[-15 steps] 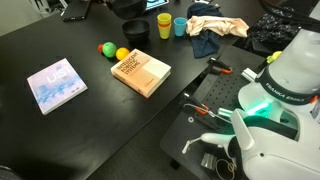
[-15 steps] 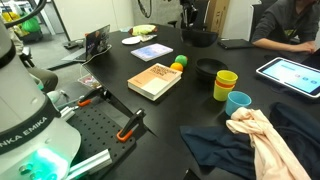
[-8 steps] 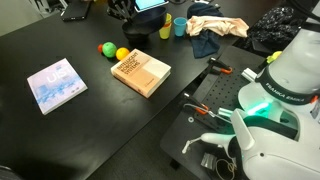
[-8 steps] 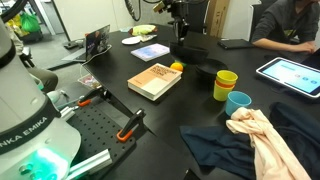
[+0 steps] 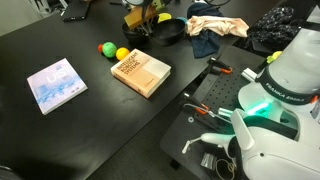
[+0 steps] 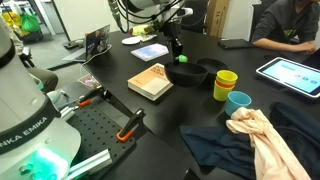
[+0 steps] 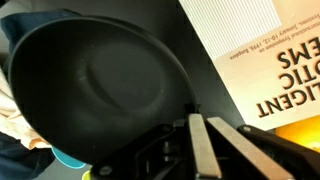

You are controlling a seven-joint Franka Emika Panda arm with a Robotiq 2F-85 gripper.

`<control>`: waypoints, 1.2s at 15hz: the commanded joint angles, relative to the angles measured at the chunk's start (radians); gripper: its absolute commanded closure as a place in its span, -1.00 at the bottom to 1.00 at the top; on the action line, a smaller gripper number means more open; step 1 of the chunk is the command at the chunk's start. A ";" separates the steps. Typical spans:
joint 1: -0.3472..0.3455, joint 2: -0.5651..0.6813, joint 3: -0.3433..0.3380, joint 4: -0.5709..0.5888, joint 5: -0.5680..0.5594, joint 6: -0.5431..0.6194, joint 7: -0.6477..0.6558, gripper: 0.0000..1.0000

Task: Take the orange and green objects out the black bowl and unstack the black bowls

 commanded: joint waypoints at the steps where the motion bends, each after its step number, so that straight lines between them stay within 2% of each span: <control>1: 0.012 -0.041 -0.055 -0.103 -0.169 0.189 0.089 0.98; 5: 0.008 -0.009 -0.113 -0.133 -0.286 0.345 0.164 0.98; 9: 0.009 0.031 -0.134 -0.150 -0.303 0.454 0.193 0.98; 18: 0.035 0.163 -0.143 -0.135 -0.303 0.550 0.175 0.98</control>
